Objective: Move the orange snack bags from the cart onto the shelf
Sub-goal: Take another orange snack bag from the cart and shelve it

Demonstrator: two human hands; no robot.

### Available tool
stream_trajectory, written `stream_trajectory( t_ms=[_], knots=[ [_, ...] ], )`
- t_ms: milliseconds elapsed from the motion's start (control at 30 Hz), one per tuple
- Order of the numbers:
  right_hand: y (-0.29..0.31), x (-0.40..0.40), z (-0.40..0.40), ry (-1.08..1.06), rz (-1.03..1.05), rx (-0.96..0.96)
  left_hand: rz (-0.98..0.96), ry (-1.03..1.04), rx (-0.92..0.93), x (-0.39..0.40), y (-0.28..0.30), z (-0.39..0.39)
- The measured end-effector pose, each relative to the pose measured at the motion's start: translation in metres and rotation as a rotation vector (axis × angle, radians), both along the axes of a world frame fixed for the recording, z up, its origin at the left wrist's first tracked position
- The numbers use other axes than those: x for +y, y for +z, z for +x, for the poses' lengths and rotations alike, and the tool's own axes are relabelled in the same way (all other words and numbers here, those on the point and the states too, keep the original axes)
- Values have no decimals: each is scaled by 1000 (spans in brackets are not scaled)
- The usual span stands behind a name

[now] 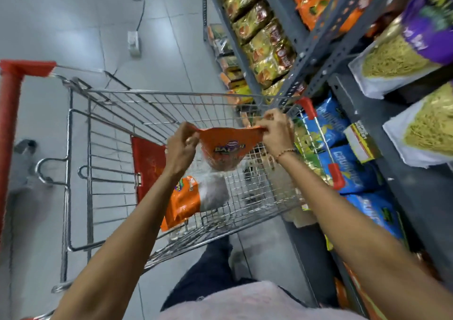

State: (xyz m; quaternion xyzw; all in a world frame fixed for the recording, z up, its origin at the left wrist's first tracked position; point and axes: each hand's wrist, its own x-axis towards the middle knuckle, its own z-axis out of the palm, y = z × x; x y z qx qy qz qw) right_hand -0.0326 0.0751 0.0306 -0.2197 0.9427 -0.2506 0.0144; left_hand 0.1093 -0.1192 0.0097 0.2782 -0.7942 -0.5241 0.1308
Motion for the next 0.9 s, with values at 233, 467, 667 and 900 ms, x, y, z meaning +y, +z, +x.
stream_trajectory(
  t_ms=[233, 467, 667, 900],
  knots=[
    [142, 120, 63, -103, -281, 110, 79, -142, 502, 85, 120, -35],
    [212, 231, 144, -437, -399, 278, 195, -506, 667, 196, 190, -37],
    [237, 342, 242, -719, -316, 419, 171, -772, 695, 319, 219, -13],
    [258, 456, 341, -998, -293, 567, 263, -1061, 643, 465, 234, 37]
  ],
)
